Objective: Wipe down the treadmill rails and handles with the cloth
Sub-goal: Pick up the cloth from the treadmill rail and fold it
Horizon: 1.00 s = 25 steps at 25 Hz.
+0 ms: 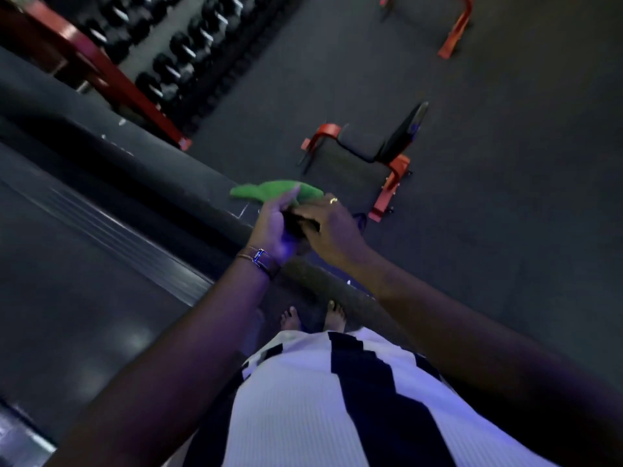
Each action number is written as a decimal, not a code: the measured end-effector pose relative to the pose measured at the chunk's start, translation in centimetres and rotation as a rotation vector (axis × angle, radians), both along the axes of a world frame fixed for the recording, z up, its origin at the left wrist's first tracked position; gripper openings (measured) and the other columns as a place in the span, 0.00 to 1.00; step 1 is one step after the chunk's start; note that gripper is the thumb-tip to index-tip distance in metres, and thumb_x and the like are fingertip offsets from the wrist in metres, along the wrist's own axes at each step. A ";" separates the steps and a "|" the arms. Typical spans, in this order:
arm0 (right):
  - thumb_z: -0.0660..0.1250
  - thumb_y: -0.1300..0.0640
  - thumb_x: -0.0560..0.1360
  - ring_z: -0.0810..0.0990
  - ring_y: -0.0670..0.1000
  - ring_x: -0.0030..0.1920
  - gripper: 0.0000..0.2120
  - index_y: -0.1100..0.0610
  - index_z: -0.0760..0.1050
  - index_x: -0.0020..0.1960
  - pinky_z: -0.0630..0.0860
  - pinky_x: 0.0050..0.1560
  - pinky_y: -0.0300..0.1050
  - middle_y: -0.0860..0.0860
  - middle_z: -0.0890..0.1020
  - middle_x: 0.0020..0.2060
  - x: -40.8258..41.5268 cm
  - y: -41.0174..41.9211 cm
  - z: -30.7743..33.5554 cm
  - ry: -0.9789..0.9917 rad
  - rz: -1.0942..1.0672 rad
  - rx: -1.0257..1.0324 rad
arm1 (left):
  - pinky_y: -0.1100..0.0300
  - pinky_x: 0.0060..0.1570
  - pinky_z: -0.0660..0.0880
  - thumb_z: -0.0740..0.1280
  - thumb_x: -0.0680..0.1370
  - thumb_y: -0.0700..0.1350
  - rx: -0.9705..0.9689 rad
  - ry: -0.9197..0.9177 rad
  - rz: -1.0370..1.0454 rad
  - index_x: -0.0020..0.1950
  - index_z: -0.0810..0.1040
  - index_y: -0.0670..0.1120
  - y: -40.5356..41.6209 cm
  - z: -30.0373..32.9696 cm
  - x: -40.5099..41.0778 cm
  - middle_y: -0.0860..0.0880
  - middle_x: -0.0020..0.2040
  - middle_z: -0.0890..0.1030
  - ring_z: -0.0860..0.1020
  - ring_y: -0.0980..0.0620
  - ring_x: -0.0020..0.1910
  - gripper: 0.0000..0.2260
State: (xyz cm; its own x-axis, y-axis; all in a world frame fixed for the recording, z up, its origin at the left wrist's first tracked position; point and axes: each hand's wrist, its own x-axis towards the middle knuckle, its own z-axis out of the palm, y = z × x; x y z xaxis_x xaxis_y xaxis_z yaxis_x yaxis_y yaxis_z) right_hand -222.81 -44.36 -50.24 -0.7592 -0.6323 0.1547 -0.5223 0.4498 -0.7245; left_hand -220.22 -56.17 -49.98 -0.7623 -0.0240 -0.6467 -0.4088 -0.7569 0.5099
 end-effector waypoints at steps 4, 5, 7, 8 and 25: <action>0.68 0.60 0.79 0.84 0.44 0.44 0.11 0.58 0.81 0.61 0.80 0.48 0.39 0.52 0.86 0.48 1.6 2.2 1.9 -0.269 -0.152 -0.210 | 0.54 0.44 0.81 0.59 0.79 0.36 -0.024 0.107 0.068 0.45 0.86 0.42 -0.7 2.2 -0.3 0.43 0.46 0.85 0.84 0.45 0.45 0.15; 0.67 0.60 0.79 0.85 0.44 0.40 0.09 0.57 0.81 0.58 0.82 0.44 0.44 0.51 0.87 0.44 1.4 2.6 2.6 -0.305 -0.251 -0.315 | 0.55 0.42 0.81 0.59 0.77 0.33 -0.039 0.141 0.032 0.45 0.86 0.43 -0.9 2.9 -0.2 0.44 0.47 0.85 0.84 0.46 0.46 0.16; 0.68 0.60 0.77 0.83 0.43 0.35 0.05 0.54 0.82 0.50 0.81 0.37 0.45 0.48 0.85 0.36 -0.4 2.4 3.5 -0.246 -0.502 -0.414 | 0.55 0.42 0.81 0.62 0.70 0.29 -0.095 0.191 -0.050 0.46 0.86 0.42 -1.1 4.6 -0.3 0.44 0.47 0.85 0.84 0.46 0.46 0.16; 0.68 0.60 0.76 0.81 0.40 0.35 0.03 0.55 0.82 0.48 0.77 0.36 0.40 0.46 0.83 0.34 -1.8 2.2 3.7 -0.254 -0.635 -0.451 | 0.53 0.44 0.81 0.62 0.67 0.29 -0.110 0.220 -0.063 0.47 0.86 0.42 -1.4 5.4 -0.6 0.44 0.48 0.85 0.84 0.45 0.47 0.18; 0.76 0.62 0.68 0.83 0.57 0.52 0.27 0.54 0.73 0.65 0.81 0.51 0.55 0.57 0.82 0.56 -8.2 3.8 4.4 -1.291 -0.156 -0.882 | 0.49 0.52 0.80 0.55 0.70 0.23 -0.457 0.118 -0.230 0.40 0.85 0.39 -4.4 10.0 -3.8 0.46 0.38 0.85 0.83 0.40 0.45 0.21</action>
State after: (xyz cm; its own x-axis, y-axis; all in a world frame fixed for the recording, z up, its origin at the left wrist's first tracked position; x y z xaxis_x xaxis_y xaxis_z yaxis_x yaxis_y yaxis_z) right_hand -231.05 -40.53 -45.86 -0.7122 -0.6021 -0.3610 0.6424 -0.3515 -0.6810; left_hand -224.01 -60.60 -39.96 -0.8484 -0.1070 -0.5185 -0.4577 -0.3442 0.8198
